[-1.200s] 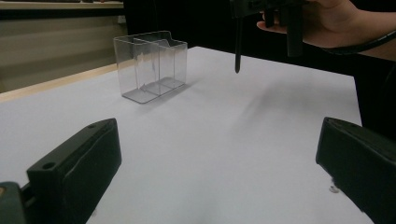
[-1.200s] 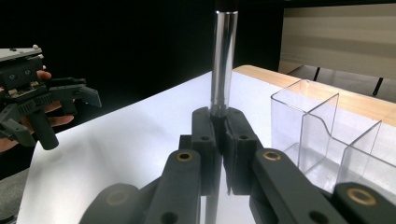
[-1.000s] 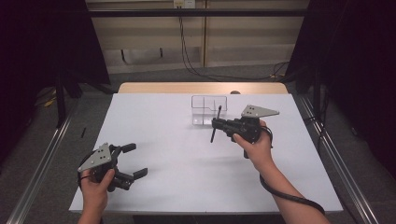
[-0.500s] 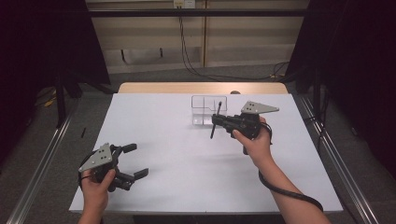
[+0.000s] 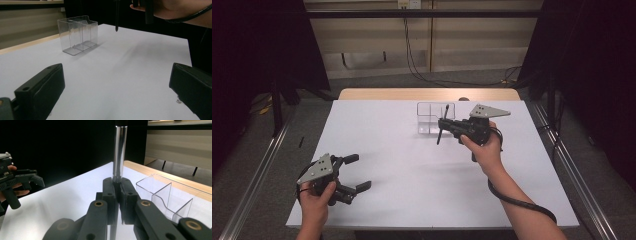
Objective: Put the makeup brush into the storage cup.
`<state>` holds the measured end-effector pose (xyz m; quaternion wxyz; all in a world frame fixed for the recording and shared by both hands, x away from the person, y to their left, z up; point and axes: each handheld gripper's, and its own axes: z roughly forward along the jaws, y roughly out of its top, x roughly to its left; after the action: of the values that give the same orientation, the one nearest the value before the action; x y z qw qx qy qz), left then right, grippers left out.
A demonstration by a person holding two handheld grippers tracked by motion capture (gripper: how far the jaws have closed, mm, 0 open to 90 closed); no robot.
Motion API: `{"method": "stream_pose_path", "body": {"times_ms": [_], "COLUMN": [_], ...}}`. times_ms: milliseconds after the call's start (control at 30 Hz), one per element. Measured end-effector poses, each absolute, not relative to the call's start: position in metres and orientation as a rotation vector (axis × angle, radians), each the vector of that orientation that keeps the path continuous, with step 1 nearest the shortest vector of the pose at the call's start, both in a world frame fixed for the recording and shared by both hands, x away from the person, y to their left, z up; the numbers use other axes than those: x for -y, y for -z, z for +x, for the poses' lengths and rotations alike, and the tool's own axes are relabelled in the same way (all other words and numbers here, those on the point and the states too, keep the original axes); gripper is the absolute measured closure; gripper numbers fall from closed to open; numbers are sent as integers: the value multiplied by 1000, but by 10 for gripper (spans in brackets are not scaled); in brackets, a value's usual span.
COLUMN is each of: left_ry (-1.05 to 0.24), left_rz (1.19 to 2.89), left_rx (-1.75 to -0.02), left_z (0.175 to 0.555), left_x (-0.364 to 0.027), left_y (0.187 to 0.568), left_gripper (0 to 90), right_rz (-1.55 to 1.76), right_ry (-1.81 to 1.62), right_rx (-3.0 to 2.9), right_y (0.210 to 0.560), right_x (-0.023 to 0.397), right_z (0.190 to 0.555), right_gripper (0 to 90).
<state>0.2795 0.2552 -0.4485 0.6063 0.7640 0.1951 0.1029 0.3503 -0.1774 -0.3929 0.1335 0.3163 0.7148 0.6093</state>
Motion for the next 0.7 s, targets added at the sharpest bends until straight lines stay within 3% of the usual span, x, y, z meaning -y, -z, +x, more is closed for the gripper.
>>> {"method": "stream_pose_path", "body": {"times_ms": [700], "left_ry": [-232], "left_rz": [1765], "left_rx": [-449], "left_z": [280], "left_x": [-256], "left_y": [450], "left_gripper": [1], "right_rz": [927], "right_ry": [-1704], "right_rx": [-2079], "right_y": [393], "right_x": [174], "right_z": [361], "right_gripper": [840]}}
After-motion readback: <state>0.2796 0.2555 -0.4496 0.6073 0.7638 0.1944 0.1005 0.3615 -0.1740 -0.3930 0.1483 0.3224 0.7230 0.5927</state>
